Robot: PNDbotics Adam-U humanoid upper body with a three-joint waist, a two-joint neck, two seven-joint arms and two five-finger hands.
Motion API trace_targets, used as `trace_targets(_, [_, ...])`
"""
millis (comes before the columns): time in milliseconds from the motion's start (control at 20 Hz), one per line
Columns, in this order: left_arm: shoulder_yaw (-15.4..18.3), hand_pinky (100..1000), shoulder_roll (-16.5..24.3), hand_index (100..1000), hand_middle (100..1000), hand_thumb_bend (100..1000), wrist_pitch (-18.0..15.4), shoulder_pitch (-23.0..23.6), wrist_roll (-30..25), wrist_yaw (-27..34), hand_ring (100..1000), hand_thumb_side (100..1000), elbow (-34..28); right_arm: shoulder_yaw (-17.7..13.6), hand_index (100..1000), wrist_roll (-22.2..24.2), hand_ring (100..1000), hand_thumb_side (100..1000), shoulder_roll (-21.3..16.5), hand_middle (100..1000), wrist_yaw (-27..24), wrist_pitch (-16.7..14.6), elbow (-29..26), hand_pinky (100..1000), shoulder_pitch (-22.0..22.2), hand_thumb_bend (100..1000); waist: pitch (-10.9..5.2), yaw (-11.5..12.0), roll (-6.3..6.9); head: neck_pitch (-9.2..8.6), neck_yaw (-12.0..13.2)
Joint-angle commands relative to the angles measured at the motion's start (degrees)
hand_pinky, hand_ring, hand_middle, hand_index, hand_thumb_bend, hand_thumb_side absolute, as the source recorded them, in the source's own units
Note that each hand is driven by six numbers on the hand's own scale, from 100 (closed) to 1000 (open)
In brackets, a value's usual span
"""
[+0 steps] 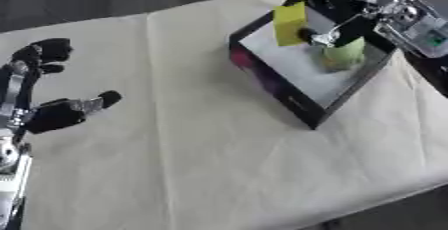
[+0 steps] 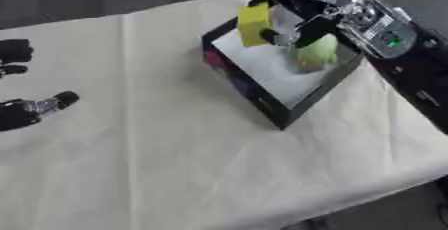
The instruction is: Pick up the objects with one hand, pass them to the other hand, and then place them into the box on the other side of the table.
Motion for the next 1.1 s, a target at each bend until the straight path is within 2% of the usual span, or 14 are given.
trace_targets(50, [0.19,762,0.82,797,693,870,0.18,-0.89,0.15,0.12,763,238,-1.24,-0.70,1000,-0.63,934,135,-2.15,902,3.49,-1.66,0.05,1000,-0.57,100,-1.04,0.05,0.44,-0.55,0.22])
trace_targets(100, [0.19,762,0.80,797,692,871,0.25,-0.87,0.23,0.10,762,238,-1.24,-0.81,1000,-0.85,965,130,-2.15,957,4.68,-2.35,0.09,1000,-0.58,100,-1.06,0.06,0.41,-0.51,0.27])
trace_targets(200, [0.20,762,0.78,797,692,874,0.39,-0.84,0.37,0.04,762,240,-1.25,-1.18,1000,-1.98,991,108,-2.09,1000,6.99,-3.41,0.46,1000,-0.61,100,-1.09,0.07,0.38,-0.38,0.42])
trace_targets(450, [0.22,762,0.79,796,686,875,0.57,-0.78,0.45,-0.06,762,240,-1.32,-1.67,1000,-5.45,1000,100,-2.04,1000,10.24,-4.69,1.14,1000,-0.55,100,-1.16,0.15,0.29,-0.05,0.76])
trace_targets(650, [0.32,761,0.85,796,676,876,0.69,-0.73,0.59,-0.12,762,238,-1.40,-1.78,1000,-6.86,1000,100,-2.03,1000,9.32,-4.60,0.64,1000,-0.30,100,-1.29,0.24,0.19,-0.03,1.66])
trace_targets(800, [0.48,758,1.07,795,673,869,1.00,-0.64,0.86,-0.15,761,251,-1.43,-2.10,1000,-6.80,1000,121,-1.73,1000,4.37,-2.61,-0.85,1000,-0.21,100,-1.45,0.37,0.22,-0.03,4.70])
trace_targets(850, [0.58,757,1.25,794,672,861,1.23,-0.64,1.01,-0.15,761,261,-1.41,-2.31,1000,-6.55,1000,303,-1.71,1000,1.76,-1.53,-1.75,1000,-0.20,100,-1.52,0.43,0.25,-0.03,6.02])
trace_targets(950, [0.74,768,2.07,799,683,864,2.05,-0.82,0.85,-0.18,773,258,-1.29,-2.86,1000,-5.84,1000,337,-1.64,1000,-5.29,0.60,-4.78,1000,-0.17,100,-1.76,0.60,0.30,-0.03,8.90])
trace_targets(1100, [0.70,774,3.47,801,686,856,3.30,-1.34,-2.55,0.21,778,262,-1.64,-3.76,1000,-2.85,1000,349,-1.95,1000,-13.28,3.62,-8.45,1000,0.50,100,-2.15,1.05,0.36,-0.03,10.32])
